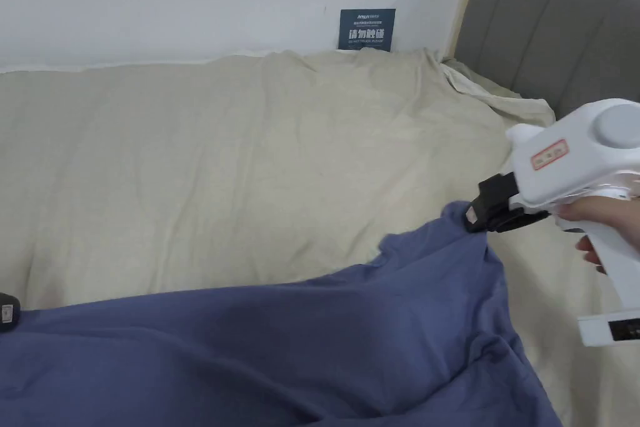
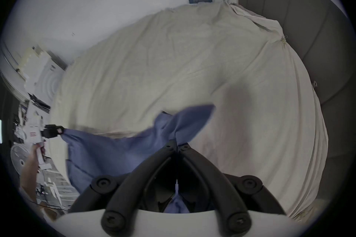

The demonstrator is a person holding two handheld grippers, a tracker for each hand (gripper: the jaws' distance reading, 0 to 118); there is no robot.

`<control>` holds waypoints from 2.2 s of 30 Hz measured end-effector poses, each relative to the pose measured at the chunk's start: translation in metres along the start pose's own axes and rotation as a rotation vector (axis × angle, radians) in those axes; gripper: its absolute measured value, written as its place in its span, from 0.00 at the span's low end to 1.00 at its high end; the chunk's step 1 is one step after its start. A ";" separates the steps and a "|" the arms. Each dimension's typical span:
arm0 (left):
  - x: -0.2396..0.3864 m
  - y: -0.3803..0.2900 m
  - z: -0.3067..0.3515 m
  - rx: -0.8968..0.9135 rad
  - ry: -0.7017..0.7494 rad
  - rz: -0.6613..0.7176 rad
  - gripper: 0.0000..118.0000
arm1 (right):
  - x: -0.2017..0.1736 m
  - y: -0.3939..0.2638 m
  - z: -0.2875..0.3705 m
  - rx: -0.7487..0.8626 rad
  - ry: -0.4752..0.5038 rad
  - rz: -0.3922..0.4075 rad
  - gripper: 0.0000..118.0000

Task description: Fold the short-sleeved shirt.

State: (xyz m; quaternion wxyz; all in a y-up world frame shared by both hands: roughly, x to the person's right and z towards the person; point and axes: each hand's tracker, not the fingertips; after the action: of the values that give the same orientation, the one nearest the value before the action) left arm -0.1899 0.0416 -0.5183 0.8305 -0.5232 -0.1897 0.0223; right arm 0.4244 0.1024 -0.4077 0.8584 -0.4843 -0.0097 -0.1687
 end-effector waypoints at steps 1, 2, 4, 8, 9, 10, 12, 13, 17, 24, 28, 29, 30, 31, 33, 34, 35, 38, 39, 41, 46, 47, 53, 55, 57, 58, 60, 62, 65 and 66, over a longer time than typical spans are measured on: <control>-0.001 -0.006 0.012 0.026 -0.025 0.014 0.05 | -0.001 -0.007 0.015 0.018 0.014 -0.015 0.00; -0.001 -0.012 0.024 0.055 -0.039 0.012 0.05 | -0.001 -0.015 0.030 0.036 0.039 -0.019 0.00; 0.001 -0.025 0.046 0.067 -0.044 -0.007 0.05 | 0.002 -0.032 0.056 0.059 0.080 -0.037 0.00; -0.004 -0.059 0.088 0.081 -0.071 -0.016 0.05 | 0.002 -0.078 0.108 0.089 0.101 -0.043 0.00; -0.006 -0.068 0.097 0.086 -0.076 -0.019 0.05 | 0.004 -0.089 0.117 0.099 0.103 -0.051 0.00; -0.007 -0.079 0.107 0.097 -0.077 -0.021 0.05 | 0.006 -0.101 0.127 0.096 0.109 -0.054 0.00; -0.008 -0.101 0.118 0.096 -0.094 -0.022 0.05 | 0.008 -0.130 0.138 0.085 0.114 -0.065 0.00; -0.008 -0.113 0.124 0.094 -0.093 -0.025 0.05 | 0.012 -0.144 0.141 0.054 0.110 -0.083 0.00; -0.017 -0.159 0.113 0.018 -0.110 -0.009 0.05 | 0.033 -0.202 0.121 -0.038 0.077 -0.133 0.00; -0.031 -0.217 0.052 -0.142 -0.122 0.113 0.05 | 0.076 -0.266 0.030 -0.125 -0.086 -0.185 0.01; -0.042 -0.228 0.050 -0.054 -0.107 0.167 0.40 | 0.072 -0.261 0.034 -0.072 -0.094 -0.199 0.56; -0.040 -0.227 0.055 -0.021 -0.054 0.148 0.75 | 0.070 -0.258 0.037 -0.061 -0.117 -0.178 0.89; -0.037 -0.224 0.060 -0.008 -0.022 0.134 0.91 | 0.067 -0.255 0.040 -0.067 -0.138 -0.156 1.00; -0.034 -0.223 0.065 -0.015 -0.030 0.120 0.96 | 0.062 -0.254 0.047 -0.048 -0.158 -0.131 0.99; -0.019 -0.222 0.086 0.014 -0.047 0.103 0.96 | 0.053 -0.245 0.068 0.040 -0.137 -0.100 0.95; -0.013 -0.221 0.096 0.047 -0.045 0.108 0.96 | 0.045 -0.242 0.078 0.072 -0.124 -0.093 0.95; -0.006 -0.219 0.106 0.092 -0.046 0.117 0.96 | 0.027 -0.243 0.093 0.124 -0.107 -0.105 0.95; 0.014 -0.217 0.147 0.254 -0.138 0.167 0.95 | -0.016 -0.236 0.126 0.284 0.033 -0.104 0.95; 0.024 -0.217 0.161 0.334 -0.147 0.167 0.95 | -0.033 -0.237 0.134 0.331 0.077 -0.090 0.95; 0.040 -0.216 0.187 0.549 -0.085 0.081 0.95 | -0.065 -0.233 0.150 0.413 0.113 -0.049 0.95; 0.073 -0.224 0.242 0.870 0.063 -0.057 0.83 | -0.127 -0.252 0.176 0.825 0.096 0.115 0.70; 0.077 -0.229 0.250 0.925 0.095 -0.075 0.55 | -0.135 -0.260 0.177 0.890 0.075 0.139 0.44; 0.081 -0.252 0.255 1.011 0.218 -0.042 0.00 | -0.162 -0.281 0.191 1.079 0.036 0.120 0.00; 0.083 -0.260 0.254 1.051 0.286 -0.037 0.00 | -0.159 -0.281 0.193 1.128 -0.015 0.134 0.00; 0.061 -0.260 0.248 1.060 0.315 -0.048 0.00 | -0.163 -0.284 0.198 1.156 -0.036 0.145 0.00; 0.060 -0.262 0.248 1.072 0.330 -0.055 0.00 | -0.165 -0.285 0.200 1.150 -0.028 0.150 0.00; 0.071 -0.261 0.251 1.097 0.341 -0.059 0.00 | -0.163 -0.280 0.199 1.139 -0.025 0.157 0.00; 0.057 -0.248 0.254 1.034 0.234 -0.030 0.00 | -0.167 -0.280 0.200 1.110 -0.031 0.176 0.00; 0.007 -0.207 0.231 0.643 -0.087 0.075 0.00 | -0.167 -0.277 0.196 1.057 -0.020 0.188 0.00; -0.013 -0.198 0.213 0.485 -0.220 0.139 0.00 | -0.167 -0.277 0.195 1.036 -0.001 0.193 0.00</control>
State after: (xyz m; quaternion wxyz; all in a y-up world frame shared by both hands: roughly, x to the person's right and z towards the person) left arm -0.3059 0.1328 -0.2672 0.9024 -0.3153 -0.2314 0.1807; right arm 0.2122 0.1806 -0.1047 0.9969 0.0045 -0.0477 -0.0617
